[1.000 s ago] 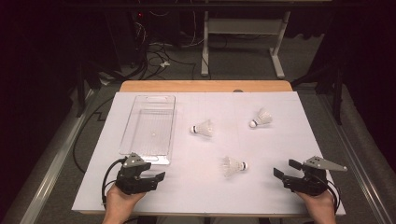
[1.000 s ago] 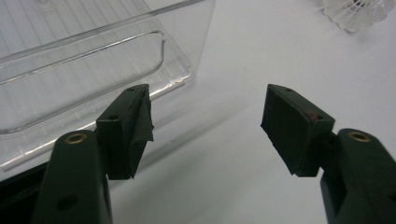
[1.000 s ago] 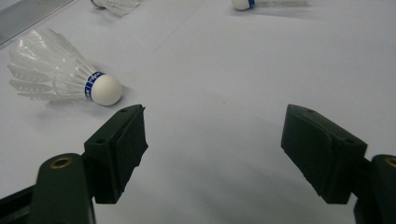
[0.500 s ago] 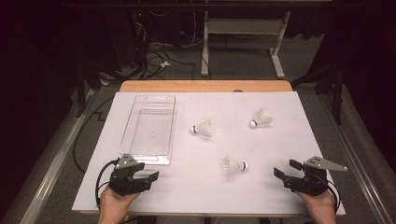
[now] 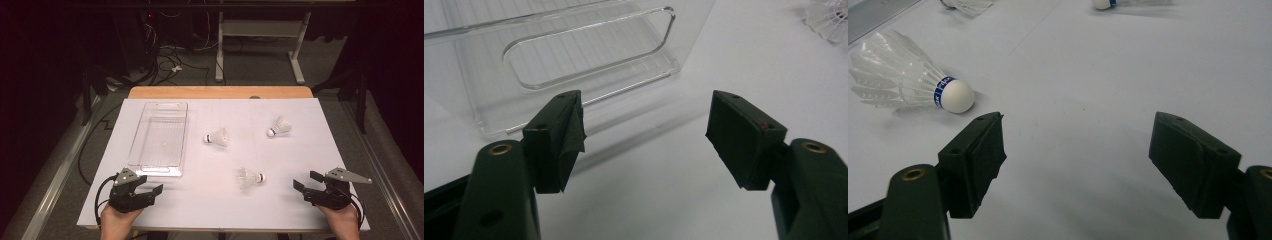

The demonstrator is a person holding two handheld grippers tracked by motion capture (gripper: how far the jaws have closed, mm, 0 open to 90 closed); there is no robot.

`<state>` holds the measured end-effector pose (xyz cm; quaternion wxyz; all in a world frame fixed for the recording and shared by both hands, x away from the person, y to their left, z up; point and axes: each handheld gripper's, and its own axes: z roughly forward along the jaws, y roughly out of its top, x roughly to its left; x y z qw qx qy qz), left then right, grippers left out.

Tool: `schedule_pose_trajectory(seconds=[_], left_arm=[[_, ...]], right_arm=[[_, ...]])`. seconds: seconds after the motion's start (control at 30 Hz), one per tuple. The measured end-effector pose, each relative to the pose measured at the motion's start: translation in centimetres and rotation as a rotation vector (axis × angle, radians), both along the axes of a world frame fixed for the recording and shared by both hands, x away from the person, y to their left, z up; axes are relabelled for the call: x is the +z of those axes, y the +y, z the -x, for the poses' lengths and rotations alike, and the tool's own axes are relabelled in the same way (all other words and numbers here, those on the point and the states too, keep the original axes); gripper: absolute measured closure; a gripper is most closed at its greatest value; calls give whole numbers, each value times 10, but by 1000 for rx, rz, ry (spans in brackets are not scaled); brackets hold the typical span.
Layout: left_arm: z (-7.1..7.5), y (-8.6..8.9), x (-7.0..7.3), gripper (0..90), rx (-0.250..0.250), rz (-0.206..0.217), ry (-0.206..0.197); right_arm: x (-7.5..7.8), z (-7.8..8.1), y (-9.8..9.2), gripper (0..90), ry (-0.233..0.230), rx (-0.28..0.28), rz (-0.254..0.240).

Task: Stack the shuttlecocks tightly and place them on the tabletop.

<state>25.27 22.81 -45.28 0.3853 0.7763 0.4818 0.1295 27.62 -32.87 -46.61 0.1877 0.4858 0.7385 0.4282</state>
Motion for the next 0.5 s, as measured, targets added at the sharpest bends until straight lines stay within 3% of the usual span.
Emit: schedule_pose_trajectory(seconds=[0.5], left_arm=[[4,13,-8,313,64,46,-12]], right_arm=[[0,1,-1,224,1,-6,0]])
